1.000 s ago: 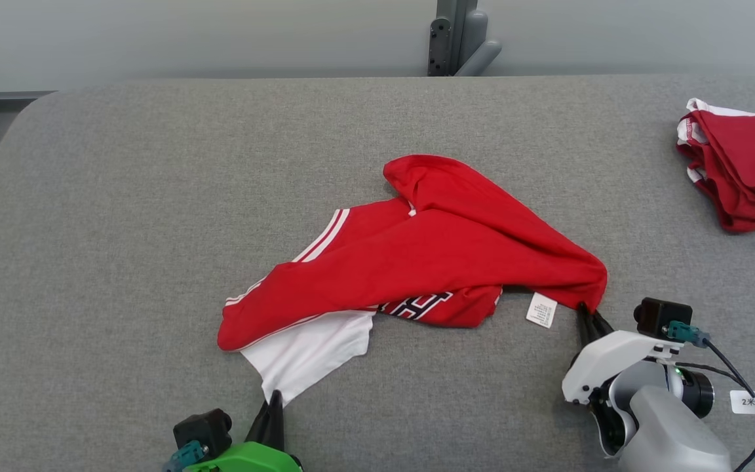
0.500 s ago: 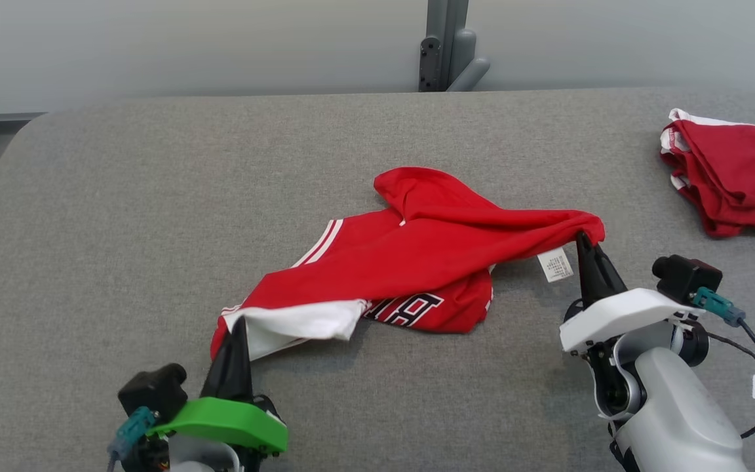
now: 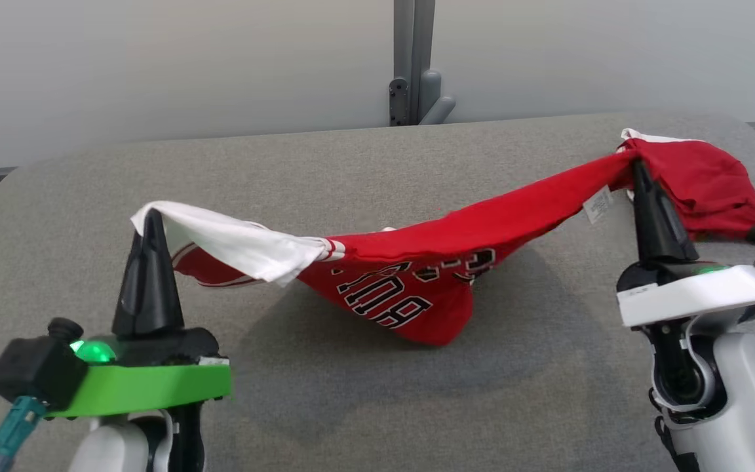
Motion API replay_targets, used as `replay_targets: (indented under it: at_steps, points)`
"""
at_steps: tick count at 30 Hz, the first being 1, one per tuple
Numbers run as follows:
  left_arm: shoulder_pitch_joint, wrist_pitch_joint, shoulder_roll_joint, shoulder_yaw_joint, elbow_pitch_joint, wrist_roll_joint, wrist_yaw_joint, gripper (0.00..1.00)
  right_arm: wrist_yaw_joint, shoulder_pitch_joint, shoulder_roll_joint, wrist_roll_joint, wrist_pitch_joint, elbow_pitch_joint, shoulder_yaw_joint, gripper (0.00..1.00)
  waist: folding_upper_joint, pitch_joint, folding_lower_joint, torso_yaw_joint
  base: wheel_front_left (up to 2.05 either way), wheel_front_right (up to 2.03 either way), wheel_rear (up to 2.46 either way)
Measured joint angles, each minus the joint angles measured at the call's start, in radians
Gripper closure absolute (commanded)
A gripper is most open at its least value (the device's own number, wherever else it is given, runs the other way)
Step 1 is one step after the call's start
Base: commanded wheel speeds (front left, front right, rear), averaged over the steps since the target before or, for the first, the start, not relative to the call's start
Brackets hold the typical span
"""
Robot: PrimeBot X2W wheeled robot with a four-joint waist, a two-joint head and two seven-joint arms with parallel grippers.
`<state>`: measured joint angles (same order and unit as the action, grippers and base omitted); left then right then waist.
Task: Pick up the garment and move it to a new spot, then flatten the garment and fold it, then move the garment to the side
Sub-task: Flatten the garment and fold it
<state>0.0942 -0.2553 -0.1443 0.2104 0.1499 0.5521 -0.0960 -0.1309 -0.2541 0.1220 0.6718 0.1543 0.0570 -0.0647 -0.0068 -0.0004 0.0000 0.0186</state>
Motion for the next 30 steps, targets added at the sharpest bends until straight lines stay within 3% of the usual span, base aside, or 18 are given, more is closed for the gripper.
replay_targets:
  at_steps: [11, 15, 22, 30]
  points:
    - [0.158, 0.156, -0.102, -0.033, 0.357, -0.035, -0.024, 1.0, 0.0, 0.048, -0.009, -0.007, -0.157, -0.444, 0.141, 1.0, 0.0, -0.026, 0.0, -0.056, 0.0, 0.0, 0.0]
    - [0.213, 0.212, -0.124, -0.04, 0.379, -0.028, -0.027, 1.0, 0.0, 0.059, -0.024, -0.014, -0.221, -0.506, 0.166, 1.0, 0.0, -0.014, 0.0, -0.061, 0.0, 0.0, 0.0]
    - [0.345, 0.266, -0.146, -0.043, 0.284, -0.002, -0.003, 1.0, 0.0, -0.051, -0.03, -0.03, -0.315, -0.442, 0.118, 1.0, 0.0, 0.039, 0.0, -0.062, 0.0, 0.0, 0.0]
    - [0.784, 0.317, -0.19, -0.043, -0.034, -0.032, 0.054, 1.0, 0.0, -0.548, -0.03, -0.105, -0.318, -0.105, 0.113, 1.0, 0.0, 0.18, 0.0001, -0.055, 0.0, 0.0, 0.0]
